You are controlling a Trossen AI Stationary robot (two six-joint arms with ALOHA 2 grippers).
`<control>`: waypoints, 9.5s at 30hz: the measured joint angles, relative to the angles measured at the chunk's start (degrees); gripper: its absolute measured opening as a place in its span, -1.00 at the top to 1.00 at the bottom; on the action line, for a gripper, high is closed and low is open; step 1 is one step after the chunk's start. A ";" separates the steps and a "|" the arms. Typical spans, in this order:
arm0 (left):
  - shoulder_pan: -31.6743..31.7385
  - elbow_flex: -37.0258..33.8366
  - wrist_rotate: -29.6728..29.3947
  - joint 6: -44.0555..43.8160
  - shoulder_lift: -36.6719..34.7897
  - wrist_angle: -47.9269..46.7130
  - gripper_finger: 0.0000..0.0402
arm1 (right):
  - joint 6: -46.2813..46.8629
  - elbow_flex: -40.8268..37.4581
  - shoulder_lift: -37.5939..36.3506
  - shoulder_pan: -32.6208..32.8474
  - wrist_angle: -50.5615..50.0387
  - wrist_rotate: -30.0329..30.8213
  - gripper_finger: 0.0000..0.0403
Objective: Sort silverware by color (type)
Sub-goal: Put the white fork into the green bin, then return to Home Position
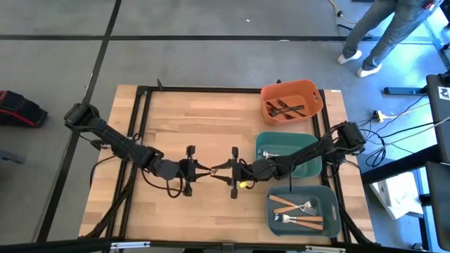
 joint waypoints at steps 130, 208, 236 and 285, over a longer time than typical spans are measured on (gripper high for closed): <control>3.79 0.02 6.74 -1.12 0.00 0.13 0.40 | 16.62 -1.79 -38.16 1.34 -73.98 6.01 0.16; 20.83 -38.21 19.57 -0.45 -74.64 -10.36 0.99 | 5.60 -56.37 -103.51 -5.22 -38.92 -11.38 0.99; 20.83 -38.21 19.57 -0.45 -74.64 -10.36 0.99 | 5.68 -56.37 -103.49 -5.22 -40.32 -11.37 0.99; 20.81 -38.21 19.57 -0.45 -74.64 -10.34 0.99 | 14.69 -56.35 -103.38 -5.20 -39.85 -33.88 0.99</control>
